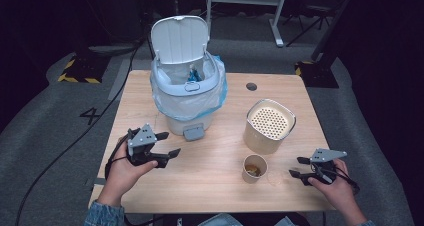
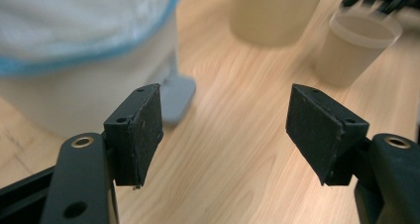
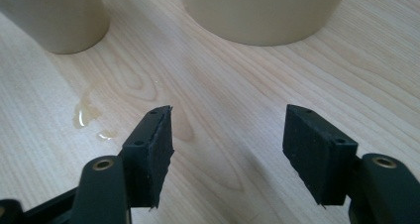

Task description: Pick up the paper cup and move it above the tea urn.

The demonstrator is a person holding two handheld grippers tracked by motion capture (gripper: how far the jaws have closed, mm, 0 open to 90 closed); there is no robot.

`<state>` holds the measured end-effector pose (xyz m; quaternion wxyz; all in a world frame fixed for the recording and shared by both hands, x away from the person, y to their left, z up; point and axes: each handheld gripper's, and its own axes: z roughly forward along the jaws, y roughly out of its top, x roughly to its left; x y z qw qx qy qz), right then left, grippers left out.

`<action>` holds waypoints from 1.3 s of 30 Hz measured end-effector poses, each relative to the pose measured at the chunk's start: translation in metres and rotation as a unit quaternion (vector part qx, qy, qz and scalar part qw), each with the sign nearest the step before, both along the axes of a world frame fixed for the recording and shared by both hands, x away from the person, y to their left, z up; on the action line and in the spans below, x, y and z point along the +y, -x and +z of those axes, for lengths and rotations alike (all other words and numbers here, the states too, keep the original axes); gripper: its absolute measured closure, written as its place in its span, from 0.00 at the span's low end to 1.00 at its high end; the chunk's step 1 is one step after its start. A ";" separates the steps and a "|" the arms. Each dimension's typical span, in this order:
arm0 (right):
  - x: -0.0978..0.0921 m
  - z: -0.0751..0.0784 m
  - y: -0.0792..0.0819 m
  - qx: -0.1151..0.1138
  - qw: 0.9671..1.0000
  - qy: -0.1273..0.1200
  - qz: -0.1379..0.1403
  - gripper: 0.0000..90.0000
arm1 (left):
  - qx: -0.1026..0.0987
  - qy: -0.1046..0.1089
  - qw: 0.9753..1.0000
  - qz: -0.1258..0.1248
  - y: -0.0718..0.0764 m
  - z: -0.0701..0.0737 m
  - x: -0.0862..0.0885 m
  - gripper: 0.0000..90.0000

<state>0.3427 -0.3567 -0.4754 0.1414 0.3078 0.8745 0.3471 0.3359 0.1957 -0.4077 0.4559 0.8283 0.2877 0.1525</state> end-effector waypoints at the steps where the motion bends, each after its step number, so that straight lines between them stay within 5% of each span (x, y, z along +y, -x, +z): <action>1: 0.001 0.000 0.001 -0.001 1.000 0.000 0.003 0.41 | 0.012 -0.002 1.000 0.000 -0.001 -0.010 -0.001 0.34; 10: 0.002 0.002 0.006 -0.004 1.000 -0.022 0.018 0.41 | 0.046 -0.024 0.999 0.007 -0.007 -0.042 -0.006 0.34; 13: 0.007 0.000 0.008 -0.013 0.999 -0.034 0.027 0.34 | 0.067 -0.072 0.995 0.021 -0.009 -0.052 -0.010 0.33; 20: 0.015 0.001 0.011 -0.024 0.998 -0.057 0.034 0.24 | 0.083 -0.073 0.994 0.026 -0.008 -0.076 -0.013 0.33; 22: 0.018 0.002 0.011 -0.026 0.996 -0.069 0.041 0.24 | 0.088 -0.096 0.991 0.032 -0.008 -0.084 -0.012 0.31; 39: 0.057 0.002 0.010 -0.026 0.990 -0.103 0.098 0.23 | 0.080 -0.082 0.992 0.046 -0.011 -0.096 -0.004 0.24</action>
